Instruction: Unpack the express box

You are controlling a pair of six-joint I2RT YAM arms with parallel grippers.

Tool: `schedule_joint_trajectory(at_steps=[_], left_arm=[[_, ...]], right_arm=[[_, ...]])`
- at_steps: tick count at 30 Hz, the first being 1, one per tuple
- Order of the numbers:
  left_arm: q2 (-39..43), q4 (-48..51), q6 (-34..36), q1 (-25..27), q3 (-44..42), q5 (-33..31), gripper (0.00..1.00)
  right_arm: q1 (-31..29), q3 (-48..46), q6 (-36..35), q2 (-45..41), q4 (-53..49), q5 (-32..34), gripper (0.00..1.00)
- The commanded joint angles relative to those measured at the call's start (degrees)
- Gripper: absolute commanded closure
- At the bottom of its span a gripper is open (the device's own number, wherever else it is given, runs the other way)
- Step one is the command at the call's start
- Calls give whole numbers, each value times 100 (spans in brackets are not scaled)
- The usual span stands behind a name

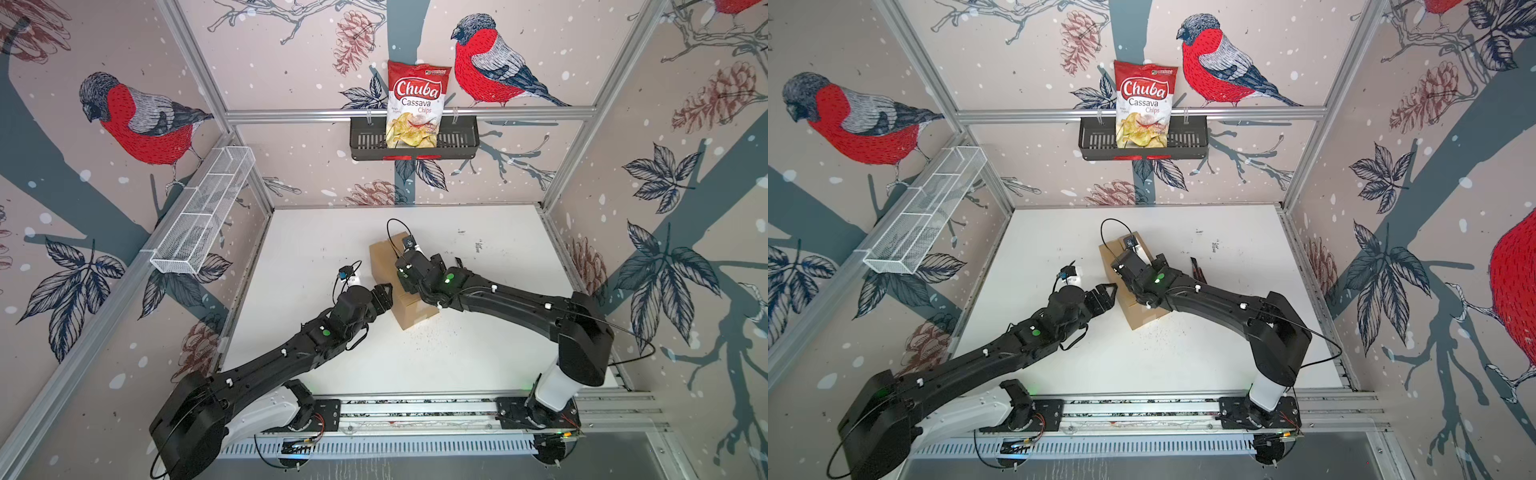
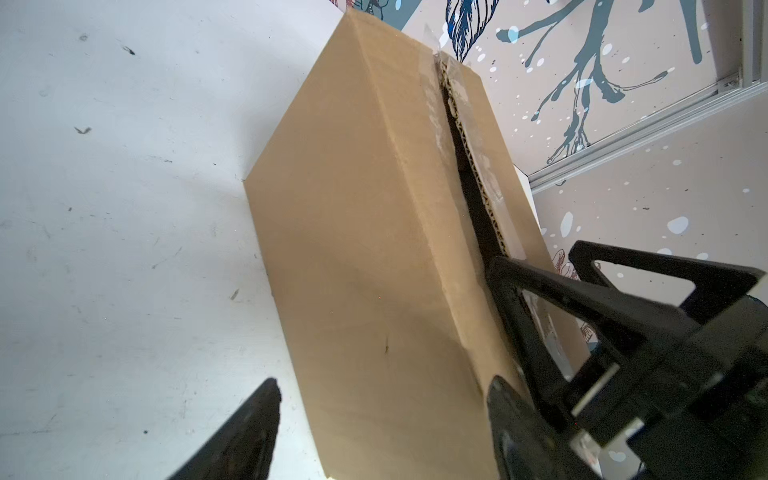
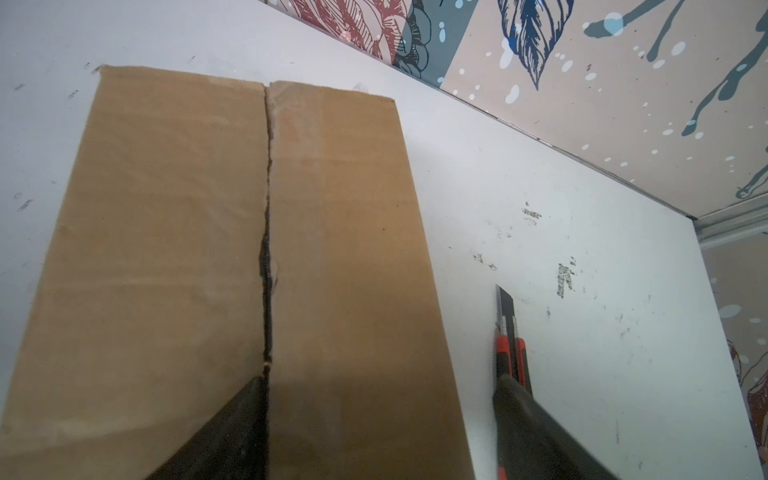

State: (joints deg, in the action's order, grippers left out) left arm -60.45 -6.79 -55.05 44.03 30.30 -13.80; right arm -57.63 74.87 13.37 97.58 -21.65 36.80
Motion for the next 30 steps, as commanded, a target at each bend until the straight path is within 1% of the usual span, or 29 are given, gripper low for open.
schedule_joint_trajectory(at_steps=[1,5,9,11,13,17,20,24,30], left_arm=[[-27,-50,103,-9,-16,-47,22],[-61,-86,89,-8,-16,-19,22],[-57,-108,82,-9,-16,-17,22],[-80,-122,82,-8,-8,-12,22],[-112,-148,86,-9,8,11,22],[-203,-207,82,-9,53,78,23],[-253,-277,63,-9,59,113,23],[-294,-334,55,-9,54,141,23],[-332,-333,68,-9,81,141,23]], right_arm=[[-8,-38,-85,92,-250,381,18],[-10,-159,-111,112,-116,741,21],[-3,-192,-159,103,-34,815,25],[-3,-181,-170,104,-49,828,28],[-3,-173,-193,95,-48,834,28],[5,-122,-118,86,-172,998,17],[5,-128,-22,86,-258,1152,14],[70,-139,110,129,-328,1154,14],[176,-124,196,134,-299,945,21]])
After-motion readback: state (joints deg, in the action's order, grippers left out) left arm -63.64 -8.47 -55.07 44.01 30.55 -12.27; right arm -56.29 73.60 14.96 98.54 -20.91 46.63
